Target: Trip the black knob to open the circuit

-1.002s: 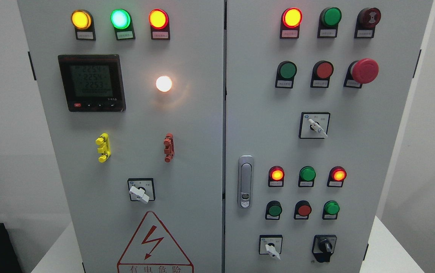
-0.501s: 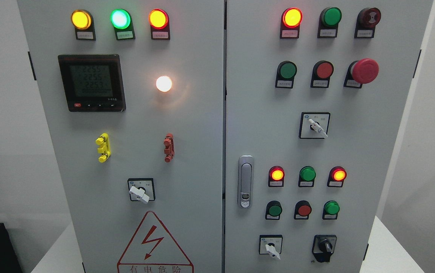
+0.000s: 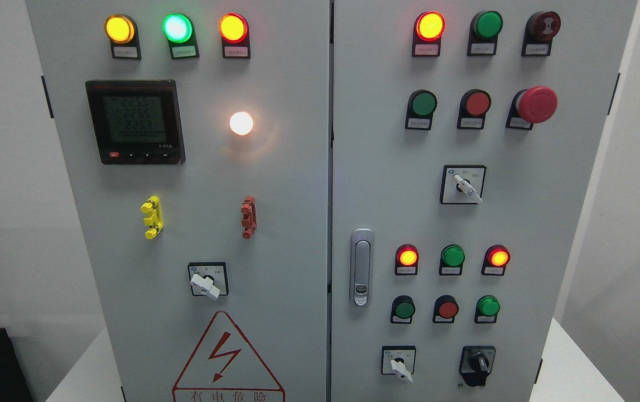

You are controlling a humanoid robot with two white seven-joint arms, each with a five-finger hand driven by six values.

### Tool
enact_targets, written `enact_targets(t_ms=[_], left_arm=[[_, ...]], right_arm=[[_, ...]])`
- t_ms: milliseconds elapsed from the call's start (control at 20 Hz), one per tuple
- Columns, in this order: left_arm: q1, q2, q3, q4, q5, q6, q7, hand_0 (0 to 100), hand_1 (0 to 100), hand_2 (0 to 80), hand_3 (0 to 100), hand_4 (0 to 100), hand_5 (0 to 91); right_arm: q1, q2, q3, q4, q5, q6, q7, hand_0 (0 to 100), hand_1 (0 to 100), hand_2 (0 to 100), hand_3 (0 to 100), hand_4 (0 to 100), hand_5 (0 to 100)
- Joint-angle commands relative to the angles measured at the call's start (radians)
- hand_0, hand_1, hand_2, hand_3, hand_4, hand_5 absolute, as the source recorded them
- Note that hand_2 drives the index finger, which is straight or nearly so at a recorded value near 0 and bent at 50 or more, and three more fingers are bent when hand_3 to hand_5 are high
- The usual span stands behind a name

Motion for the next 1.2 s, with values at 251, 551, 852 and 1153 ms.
enact_targets(t_ms=[251,551,852,1153], left_arm=[[-0.004,-0.002,0.001,0.0,0.002,-0.003,0.0,12,39,0.0,0,0,0.0],[-0.002,-0.002,0.001,0.0,0.002,-0.001,0.0,12,39,0.0,0,0,0.0],[-0.002,-0.002,0.001,0.0,0.002,-0.003,0.0,12,39,0.0,0,0,0.0],[-0.002,-0.002,0.001,0.0,0.002,-0.003,0.0,12,39,0.0,0,0,0.0]], right_arm=[[-0.037,-0.019,-0.007,-0.07,-0.004,0.023,0.008,8,12,5,100,100,98],[-0.06,-0.021,-0.005,-0.103,-0.004,0.044,0.008,8,12,5,100,100,98],[-0.084,-0.021,-0.002,-0.115,-0.004,0.066,0.008,8,12,5,100,100,98],[-0.111,-0.021,-0.002,-0.124,-0.004,0.081,0.008,9,12,5,100,100,98]])
